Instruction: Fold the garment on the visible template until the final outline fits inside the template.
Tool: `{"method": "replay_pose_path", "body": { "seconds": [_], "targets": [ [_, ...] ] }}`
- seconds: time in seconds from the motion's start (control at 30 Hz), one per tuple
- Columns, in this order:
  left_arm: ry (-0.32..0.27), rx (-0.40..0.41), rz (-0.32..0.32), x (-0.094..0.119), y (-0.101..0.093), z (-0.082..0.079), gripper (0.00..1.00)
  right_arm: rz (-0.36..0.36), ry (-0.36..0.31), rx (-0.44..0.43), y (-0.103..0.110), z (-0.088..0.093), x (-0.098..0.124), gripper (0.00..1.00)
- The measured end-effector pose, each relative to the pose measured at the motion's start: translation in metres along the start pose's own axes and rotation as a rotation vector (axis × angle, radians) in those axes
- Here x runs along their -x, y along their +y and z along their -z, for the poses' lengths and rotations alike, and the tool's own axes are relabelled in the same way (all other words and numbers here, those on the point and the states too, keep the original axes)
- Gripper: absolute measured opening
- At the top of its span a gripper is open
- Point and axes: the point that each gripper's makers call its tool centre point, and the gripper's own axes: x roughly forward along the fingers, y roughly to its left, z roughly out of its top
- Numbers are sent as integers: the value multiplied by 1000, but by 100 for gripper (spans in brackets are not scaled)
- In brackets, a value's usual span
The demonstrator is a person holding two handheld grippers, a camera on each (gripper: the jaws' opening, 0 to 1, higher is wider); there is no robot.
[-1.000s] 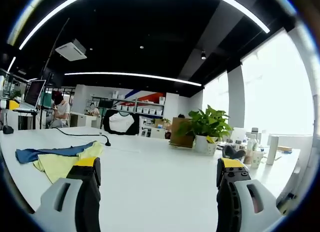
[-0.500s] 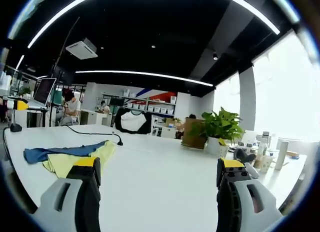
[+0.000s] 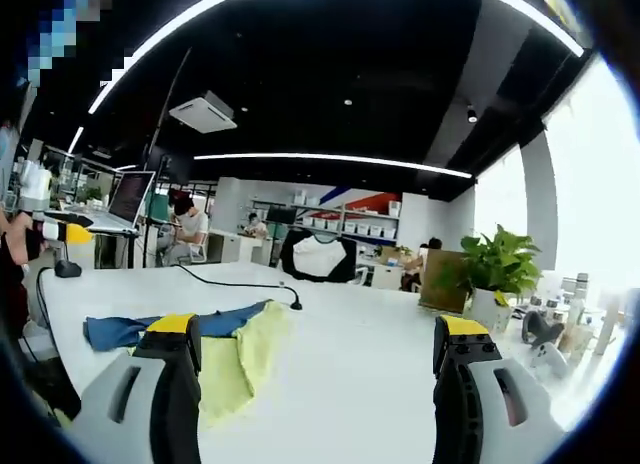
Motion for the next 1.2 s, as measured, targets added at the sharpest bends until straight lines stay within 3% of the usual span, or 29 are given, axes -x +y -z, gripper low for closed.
{"method": "replay_pose_path", "body": {
  "seconds": [0.23, 0.6, 1.2],
  "targets": [
    [4, -11, -6, 1, 0, -2, 100, -173, -4, 12, 55, -7, -26, 100],
    [8, -10, -9, 4, 1, -3, 100, -373, 32, 38, 123, -1, -55, 100],
    [21, -4, -19, 6, 3, -2, 100, -594, 120, 73, 214, 31, -69, 99]
  ]
}}
